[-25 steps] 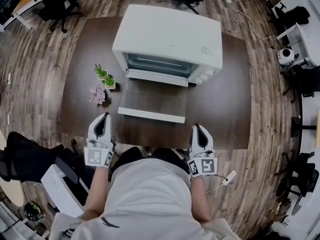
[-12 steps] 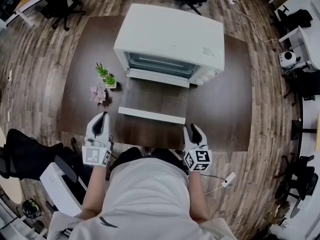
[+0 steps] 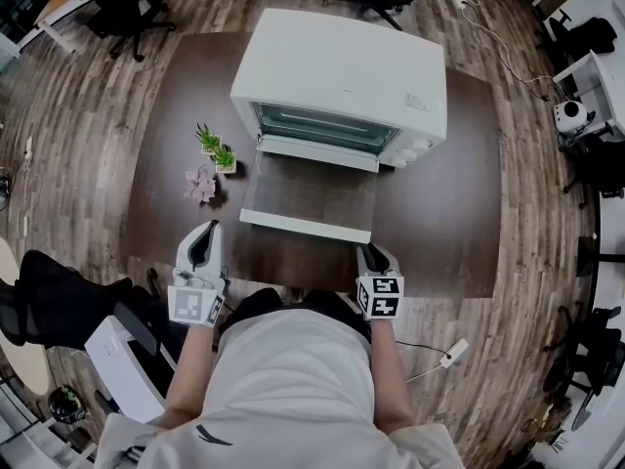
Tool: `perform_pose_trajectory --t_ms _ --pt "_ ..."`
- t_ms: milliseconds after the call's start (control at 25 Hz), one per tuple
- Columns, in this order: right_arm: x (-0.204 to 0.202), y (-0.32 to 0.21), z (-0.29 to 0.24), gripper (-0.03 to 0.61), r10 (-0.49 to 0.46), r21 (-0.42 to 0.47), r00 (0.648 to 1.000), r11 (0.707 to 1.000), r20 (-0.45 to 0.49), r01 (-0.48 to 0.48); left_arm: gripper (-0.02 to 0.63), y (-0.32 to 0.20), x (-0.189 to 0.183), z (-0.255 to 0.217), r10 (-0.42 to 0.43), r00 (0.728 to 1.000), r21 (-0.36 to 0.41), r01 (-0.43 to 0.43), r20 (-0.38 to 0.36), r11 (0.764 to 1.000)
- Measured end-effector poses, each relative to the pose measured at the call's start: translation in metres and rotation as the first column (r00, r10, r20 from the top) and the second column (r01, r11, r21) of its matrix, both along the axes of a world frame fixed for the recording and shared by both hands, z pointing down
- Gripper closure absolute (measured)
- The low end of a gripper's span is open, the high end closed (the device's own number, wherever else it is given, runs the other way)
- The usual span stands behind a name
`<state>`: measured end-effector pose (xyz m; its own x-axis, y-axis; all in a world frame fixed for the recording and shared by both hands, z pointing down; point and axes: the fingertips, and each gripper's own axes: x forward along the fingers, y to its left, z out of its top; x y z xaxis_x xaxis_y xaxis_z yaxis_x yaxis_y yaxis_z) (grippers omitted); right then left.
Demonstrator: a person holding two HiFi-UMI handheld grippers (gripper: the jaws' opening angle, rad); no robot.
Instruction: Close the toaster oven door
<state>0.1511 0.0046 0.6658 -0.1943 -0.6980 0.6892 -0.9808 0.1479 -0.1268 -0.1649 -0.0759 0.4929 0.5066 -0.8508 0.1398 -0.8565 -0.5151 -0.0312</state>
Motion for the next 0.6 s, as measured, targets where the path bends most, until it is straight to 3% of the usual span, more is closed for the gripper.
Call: perform_pose_trajectory --t_ms 80,200,600 --pt "0.001 0.003 0.005 0.479 0.009 -0.027 1.000 1.000 0.000 -0.009 0.615 0.001 -0.001 0.001 -0.001 1.000 -0.003 0.001 0.003 1.000" --pt "0.000 0.005 0.019 0.404 0.029 -0.075 0.999 0.997 0.027 -0.027 0.615 0.003 -0.005 0.002 -0.007 1.000 -0.007 0.007 0.003 1.000" --pt "-0.014 -0.023 0.031 0.434 -0.001 -0.072 0.996 0.997 0.093 0.007 0.615 0.008 -0.010 0.000 -0.026 1.000 -0.001 0.026 0.006 1.000"
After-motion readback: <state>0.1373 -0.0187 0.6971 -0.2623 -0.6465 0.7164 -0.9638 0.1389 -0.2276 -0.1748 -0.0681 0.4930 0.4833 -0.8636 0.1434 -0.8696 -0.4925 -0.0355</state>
